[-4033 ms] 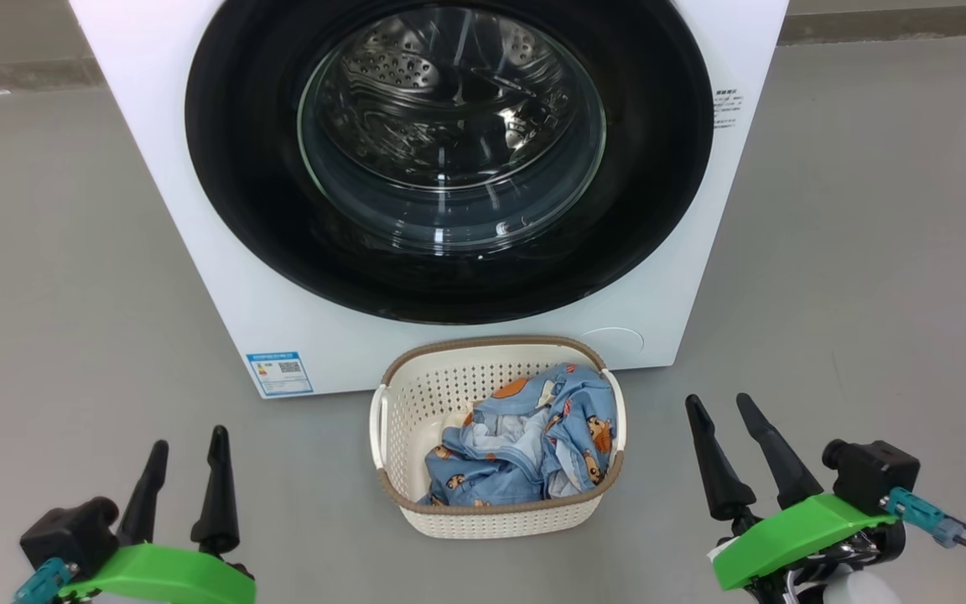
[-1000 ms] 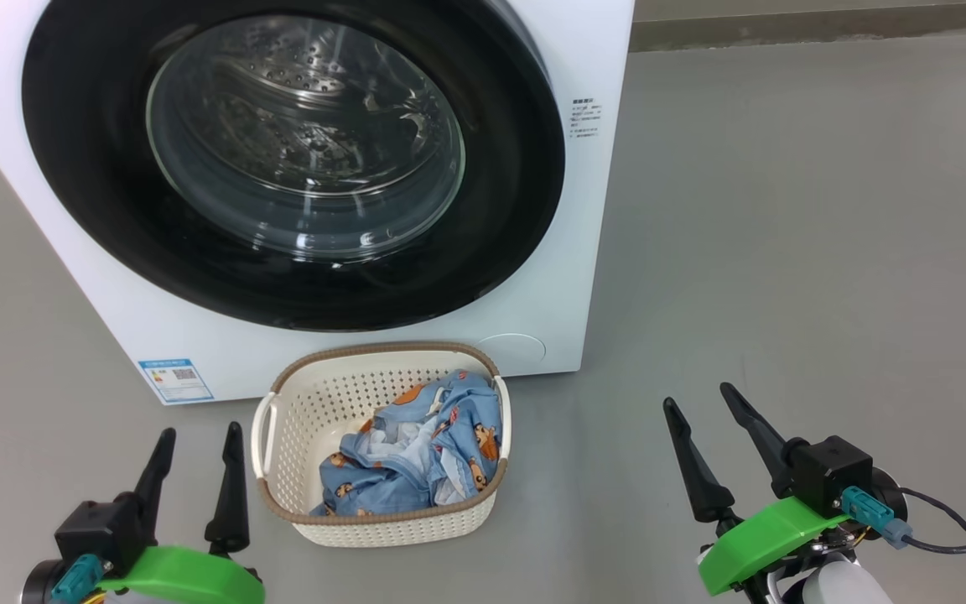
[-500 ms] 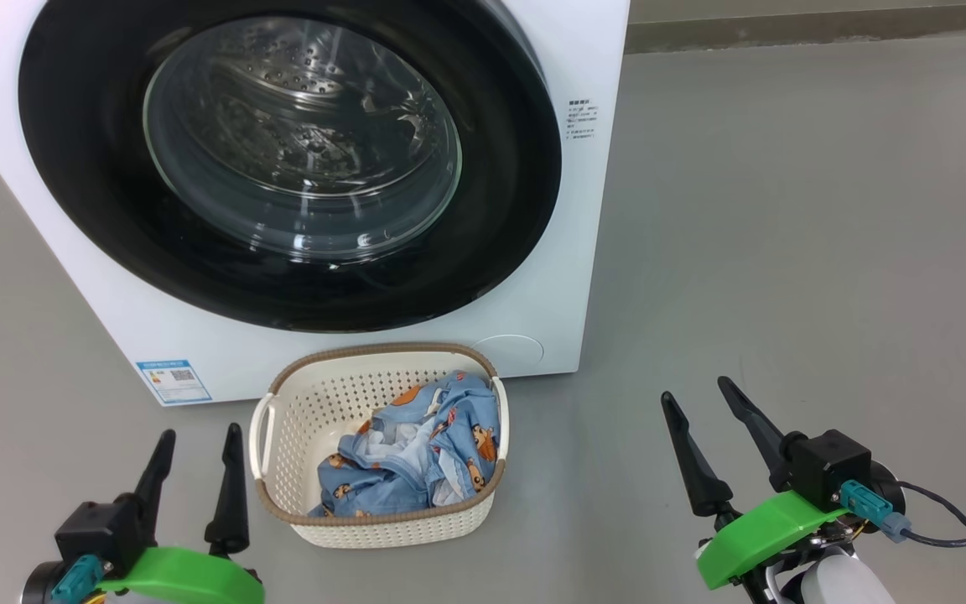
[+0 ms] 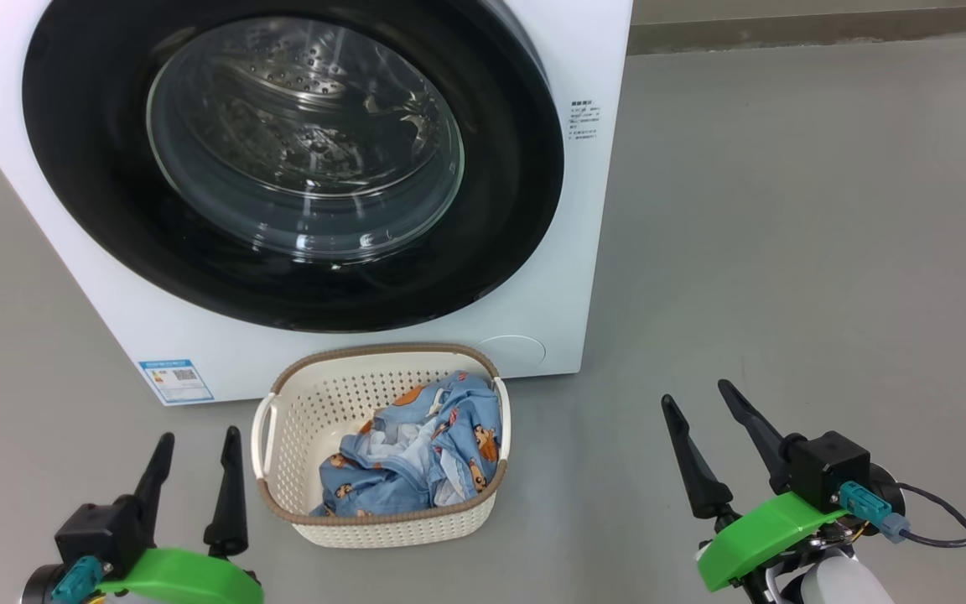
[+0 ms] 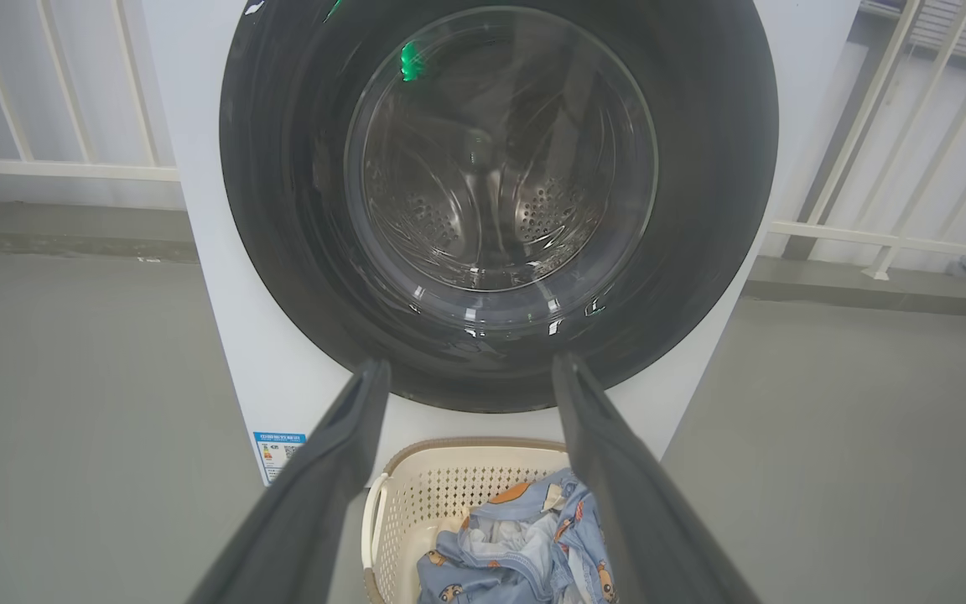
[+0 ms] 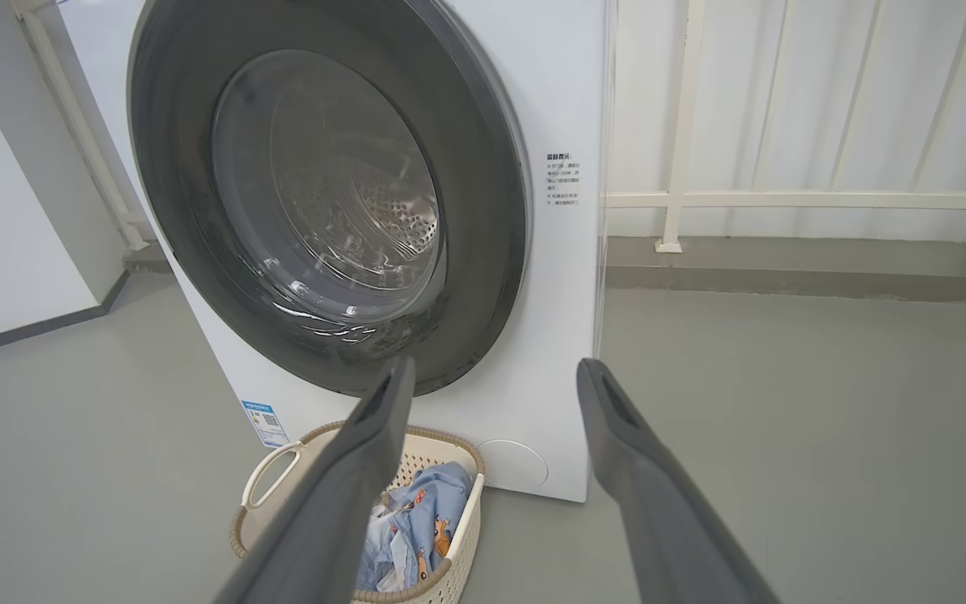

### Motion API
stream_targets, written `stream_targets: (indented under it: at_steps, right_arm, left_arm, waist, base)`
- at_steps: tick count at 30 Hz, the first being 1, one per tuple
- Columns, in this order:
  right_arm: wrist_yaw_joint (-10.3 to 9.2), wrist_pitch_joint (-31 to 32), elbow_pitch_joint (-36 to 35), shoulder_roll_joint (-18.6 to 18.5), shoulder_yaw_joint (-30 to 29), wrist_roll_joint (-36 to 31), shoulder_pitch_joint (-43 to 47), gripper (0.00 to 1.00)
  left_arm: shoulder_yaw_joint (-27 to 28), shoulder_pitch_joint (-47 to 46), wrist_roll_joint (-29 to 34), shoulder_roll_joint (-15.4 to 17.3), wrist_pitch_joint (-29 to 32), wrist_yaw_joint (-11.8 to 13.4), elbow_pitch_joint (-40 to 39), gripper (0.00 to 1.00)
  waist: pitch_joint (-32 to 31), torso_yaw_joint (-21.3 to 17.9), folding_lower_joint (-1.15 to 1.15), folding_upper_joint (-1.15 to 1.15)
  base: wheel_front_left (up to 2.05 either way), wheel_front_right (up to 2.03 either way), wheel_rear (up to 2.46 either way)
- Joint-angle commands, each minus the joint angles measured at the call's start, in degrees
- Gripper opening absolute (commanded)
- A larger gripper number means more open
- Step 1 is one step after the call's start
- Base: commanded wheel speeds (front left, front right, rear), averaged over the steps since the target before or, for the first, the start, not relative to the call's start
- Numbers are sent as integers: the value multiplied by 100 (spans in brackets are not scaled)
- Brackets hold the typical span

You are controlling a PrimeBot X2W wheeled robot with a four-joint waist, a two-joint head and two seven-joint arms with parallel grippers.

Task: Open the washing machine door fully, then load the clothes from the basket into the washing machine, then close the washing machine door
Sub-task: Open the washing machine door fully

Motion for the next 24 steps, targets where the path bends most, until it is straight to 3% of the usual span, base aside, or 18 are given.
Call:
stream_targets:
  at_steps: [1, 24]
  right_arm:
    - [9, -69, -121, 15, 108, 20, -201, 100]
    - [9, -69, -65, 5, -410, -23, -986, 100]
  left_arm:
    - [210, -251, 53, 79, -37, 4, -99, 100]
    - [185, -445, -91, 73, -37, -5, -194, 100]
  waist:
    - [7, 7, 0, 0]
    - [485, 195, 0, 0]
  base:
    - [0, 0, 0]
    - [0, 0, 0]
